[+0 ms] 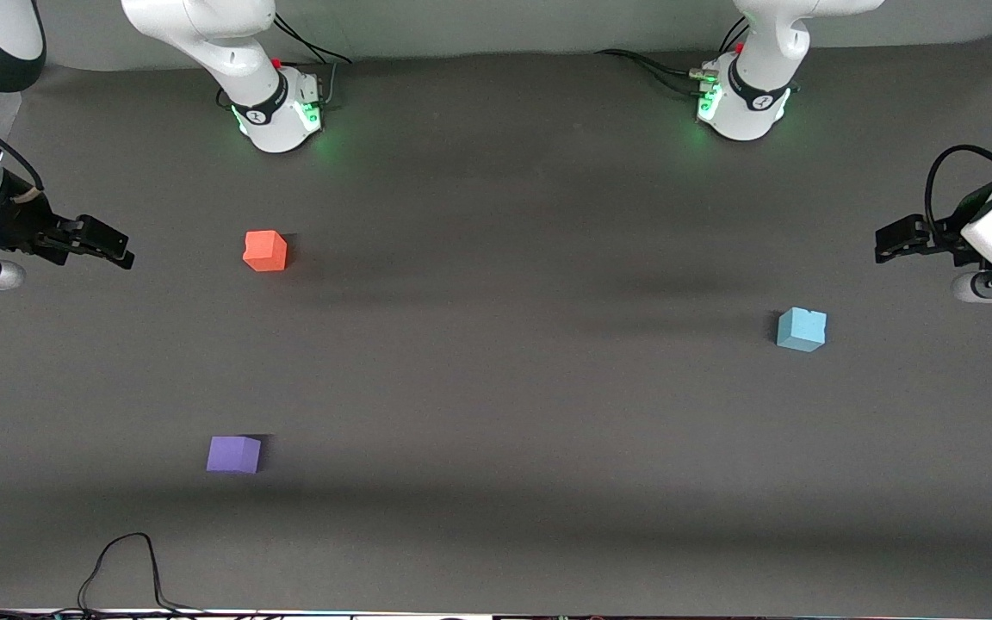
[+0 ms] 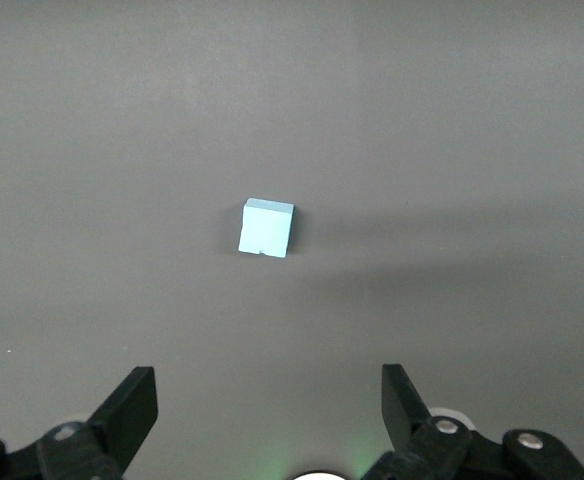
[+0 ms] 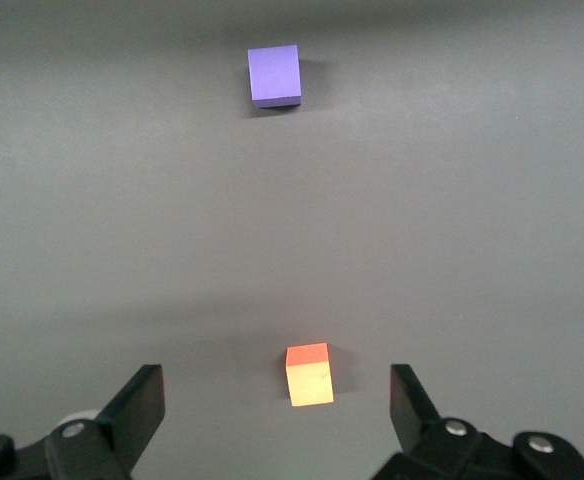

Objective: Place blue block between orange and purple blocks

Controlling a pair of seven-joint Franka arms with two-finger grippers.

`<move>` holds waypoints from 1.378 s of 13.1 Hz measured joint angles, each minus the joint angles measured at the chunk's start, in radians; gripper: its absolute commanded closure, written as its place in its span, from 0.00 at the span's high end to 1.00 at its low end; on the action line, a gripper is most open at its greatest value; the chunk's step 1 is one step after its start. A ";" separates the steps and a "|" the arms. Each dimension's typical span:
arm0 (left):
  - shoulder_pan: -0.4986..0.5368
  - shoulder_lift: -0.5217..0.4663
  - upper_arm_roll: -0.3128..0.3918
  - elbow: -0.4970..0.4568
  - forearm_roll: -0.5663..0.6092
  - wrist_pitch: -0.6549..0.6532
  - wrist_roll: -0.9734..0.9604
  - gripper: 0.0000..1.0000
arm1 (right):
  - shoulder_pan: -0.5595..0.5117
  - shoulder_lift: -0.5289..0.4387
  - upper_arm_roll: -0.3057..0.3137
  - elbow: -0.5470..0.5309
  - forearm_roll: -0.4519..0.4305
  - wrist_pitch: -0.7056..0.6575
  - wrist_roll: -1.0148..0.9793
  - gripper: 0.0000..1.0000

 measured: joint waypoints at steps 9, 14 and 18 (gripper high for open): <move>0.001 0.000 0.002 -0.002 -0.006 -0.021 -0.002 1.00 | 0.000 0.000 -0.001 -0.003 0.000 0.003 0.000 1.00; 0.018 -0.050 0.018 -0.092 -0.005 0.010 0.056 1.00 | 0.000 0.000 -0.001 -0.004 0.000 0.009 0.000 1.00; 0.020 -0.105 0.018 -0.241 -0.005 0.132 0.069 1.00 | 0.003 0.000 0.002 -0.005 0.000 -0.015 0.000 1.00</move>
